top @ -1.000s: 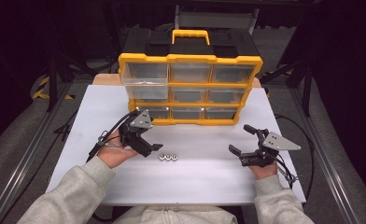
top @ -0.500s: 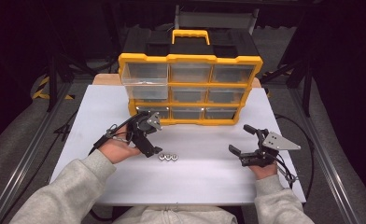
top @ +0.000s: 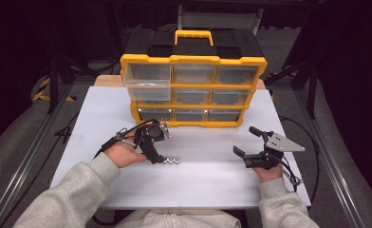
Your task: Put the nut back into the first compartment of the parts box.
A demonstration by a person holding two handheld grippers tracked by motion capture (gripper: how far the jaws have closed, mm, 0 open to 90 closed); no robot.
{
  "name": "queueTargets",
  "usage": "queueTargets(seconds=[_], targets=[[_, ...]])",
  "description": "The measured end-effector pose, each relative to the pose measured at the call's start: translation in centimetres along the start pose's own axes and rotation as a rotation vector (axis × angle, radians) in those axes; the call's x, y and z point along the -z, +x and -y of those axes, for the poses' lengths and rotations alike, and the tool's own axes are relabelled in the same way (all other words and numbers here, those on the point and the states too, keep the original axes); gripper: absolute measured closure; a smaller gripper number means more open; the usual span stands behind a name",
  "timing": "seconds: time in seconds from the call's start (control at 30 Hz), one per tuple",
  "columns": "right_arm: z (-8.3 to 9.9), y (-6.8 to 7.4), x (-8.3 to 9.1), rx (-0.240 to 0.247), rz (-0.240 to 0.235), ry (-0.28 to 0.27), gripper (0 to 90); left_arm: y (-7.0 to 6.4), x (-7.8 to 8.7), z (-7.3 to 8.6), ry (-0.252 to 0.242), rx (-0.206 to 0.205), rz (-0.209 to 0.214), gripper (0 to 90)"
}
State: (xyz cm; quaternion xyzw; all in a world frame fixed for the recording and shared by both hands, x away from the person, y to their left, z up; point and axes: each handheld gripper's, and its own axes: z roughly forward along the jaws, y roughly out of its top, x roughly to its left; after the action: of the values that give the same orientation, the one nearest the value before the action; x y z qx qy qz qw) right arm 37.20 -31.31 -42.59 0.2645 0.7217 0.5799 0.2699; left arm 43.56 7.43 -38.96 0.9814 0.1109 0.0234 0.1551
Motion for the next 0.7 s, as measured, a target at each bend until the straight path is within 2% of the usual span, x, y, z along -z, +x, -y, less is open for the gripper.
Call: queueTargets(seconds=[0.27, 0.37, 0.43, 0.5, 0.63, 0.7], targets=[[0.0, 0.0, 0.0, -0.005, 0.000, 0.021, 3.3, -0.2, -1.7, -0.6, 0.056, -0.013, 0.035, 19.3], [0.0, 0.0, -0.1, -0.009, -0.005, 0.018, 3.2, -0.3, -2.3, -0.7, 0.062, -0.005, 0.065, 24.6], [0.0, 0.0, 0.0, -0.010, -0.005, 0.017, 3.3, -0.4, -2.6, -0.7, 0.066, 0.003, 0.068, 26.2], [0.0, 0.0, 0.0, -0.010, -0.002, 0.013, 3.2, -0.3, -2.9, -0.7, 0.083, -0.004, 0.066, 32.7], [-0.1, 0.0, 0.0, -0.007, -0.001, 0.015, 3.3, -0.5, -3.6, -0.6, 0.104, -0.001, 0.061, 39.6], [0.0, 0.0, 0.0, -0.009, -0.003, 0.017, 3.2, -0.5, -3.8, -0.7, 0.124, -0.021, 0.054, 45.4]])
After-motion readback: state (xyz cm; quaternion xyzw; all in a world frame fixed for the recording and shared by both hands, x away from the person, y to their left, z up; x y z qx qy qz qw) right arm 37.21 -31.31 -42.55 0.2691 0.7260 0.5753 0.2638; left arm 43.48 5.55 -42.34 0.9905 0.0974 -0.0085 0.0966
